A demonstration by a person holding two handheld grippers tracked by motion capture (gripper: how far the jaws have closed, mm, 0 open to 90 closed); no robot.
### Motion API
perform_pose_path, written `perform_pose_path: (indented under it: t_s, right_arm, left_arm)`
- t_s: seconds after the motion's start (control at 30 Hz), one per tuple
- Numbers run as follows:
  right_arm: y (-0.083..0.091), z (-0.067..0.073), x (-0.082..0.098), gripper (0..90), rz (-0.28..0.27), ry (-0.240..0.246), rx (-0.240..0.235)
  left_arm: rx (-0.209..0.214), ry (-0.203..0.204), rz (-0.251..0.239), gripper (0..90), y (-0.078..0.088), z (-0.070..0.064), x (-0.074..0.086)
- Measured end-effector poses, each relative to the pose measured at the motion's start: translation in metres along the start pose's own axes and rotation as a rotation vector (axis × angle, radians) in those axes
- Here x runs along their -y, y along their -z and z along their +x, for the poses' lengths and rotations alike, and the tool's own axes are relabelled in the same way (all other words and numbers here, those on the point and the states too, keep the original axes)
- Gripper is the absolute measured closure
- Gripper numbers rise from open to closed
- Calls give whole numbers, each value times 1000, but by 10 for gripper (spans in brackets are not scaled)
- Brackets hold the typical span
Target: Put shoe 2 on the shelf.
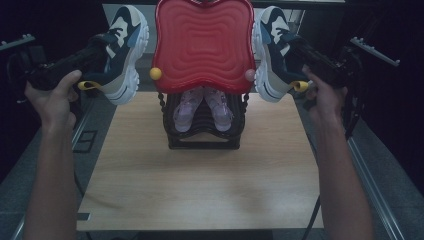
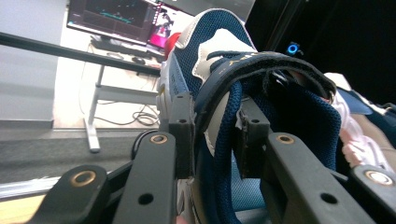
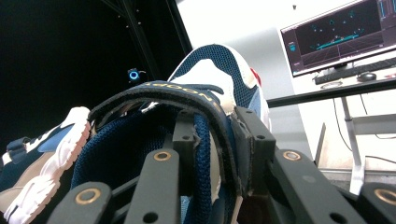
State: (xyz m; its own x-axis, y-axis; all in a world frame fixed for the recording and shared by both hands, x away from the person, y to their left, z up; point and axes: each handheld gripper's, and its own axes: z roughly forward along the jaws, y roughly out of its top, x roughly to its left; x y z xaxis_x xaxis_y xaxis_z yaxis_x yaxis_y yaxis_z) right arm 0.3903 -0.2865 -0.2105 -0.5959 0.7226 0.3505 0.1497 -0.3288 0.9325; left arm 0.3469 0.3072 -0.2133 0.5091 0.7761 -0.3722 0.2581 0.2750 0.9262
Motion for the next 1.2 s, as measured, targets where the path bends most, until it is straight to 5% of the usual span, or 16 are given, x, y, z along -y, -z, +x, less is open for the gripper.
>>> perform_pose_path:
  t_s: [0.67,1.2]
  right_arm:
    - [-61,30,-16,718,30,24,-27]
    - [-96,34,-9,719,47,46,-46]
  left_arm:
    - [22,-25,6,724,-62,-38,-24]
    - [20,-46,24,724,-107,-47,-20]
